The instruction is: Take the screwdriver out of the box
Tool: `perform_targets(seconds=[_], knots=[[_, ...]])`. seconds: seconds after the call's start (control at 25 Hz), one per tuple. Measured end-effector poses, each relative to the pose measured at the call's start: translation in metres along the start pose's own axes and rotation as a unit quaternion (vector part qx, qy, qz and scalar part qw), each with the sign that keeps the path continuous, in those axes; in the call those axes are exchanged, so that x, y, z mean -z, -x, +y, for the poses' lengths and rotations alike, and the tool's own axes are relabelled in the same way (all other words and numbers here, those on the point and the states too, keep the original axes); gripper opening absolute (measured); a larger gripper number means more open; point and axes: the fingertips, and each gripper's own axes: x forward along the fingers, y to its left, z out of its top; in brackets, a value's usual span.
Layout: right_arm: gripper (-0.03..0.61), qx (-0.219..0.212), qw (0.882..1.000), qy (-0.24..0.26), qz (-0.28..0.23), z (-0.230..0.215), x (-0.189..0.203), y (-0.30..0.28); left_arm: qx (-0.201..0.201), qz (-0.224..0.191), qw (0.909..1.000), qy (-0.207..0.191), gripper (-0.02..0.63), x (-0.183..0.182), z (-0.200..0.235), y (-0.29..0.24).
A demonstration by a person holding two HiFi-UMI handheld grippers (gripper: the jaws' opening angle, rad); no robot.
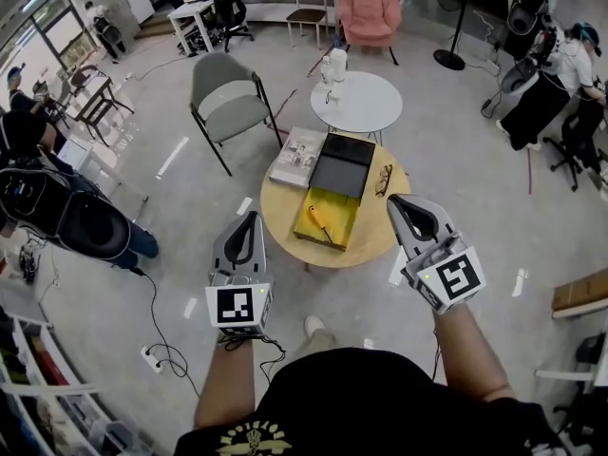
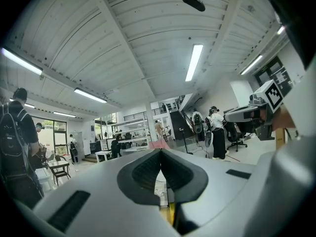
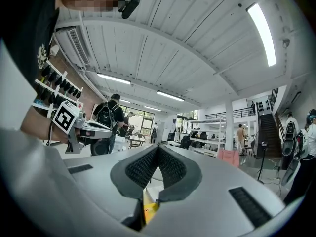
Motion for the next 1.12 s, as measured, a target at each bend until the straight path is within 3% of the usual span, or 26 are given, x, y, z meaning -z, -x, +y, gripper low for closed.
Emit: perform_targets(seconds=[0.36, 0.88, 1.12], knots=[[0.015, 0.001, 0.999, 0.000, 0.033, -0.005, 0.011, -0.034, 0.006, 0.005, 0.9999, 0.009, 0.014, 0.009, 0.033, -0.029], [0.015, 0.035, 0.999, 0.016, 0.020, 0.003, -0.007, -0.090, 0.039, -0.020, 0.9989, 0.012, 0.014, 0.006, 0.086, -0.060], [0.015, 0.036, 0.998, 0.014, 0.044, 0.016, 0.002, -0.099, 0.055, -0.018, 0.9981, 0.021, 0.014, 0.018, 0.094, -0.065]])
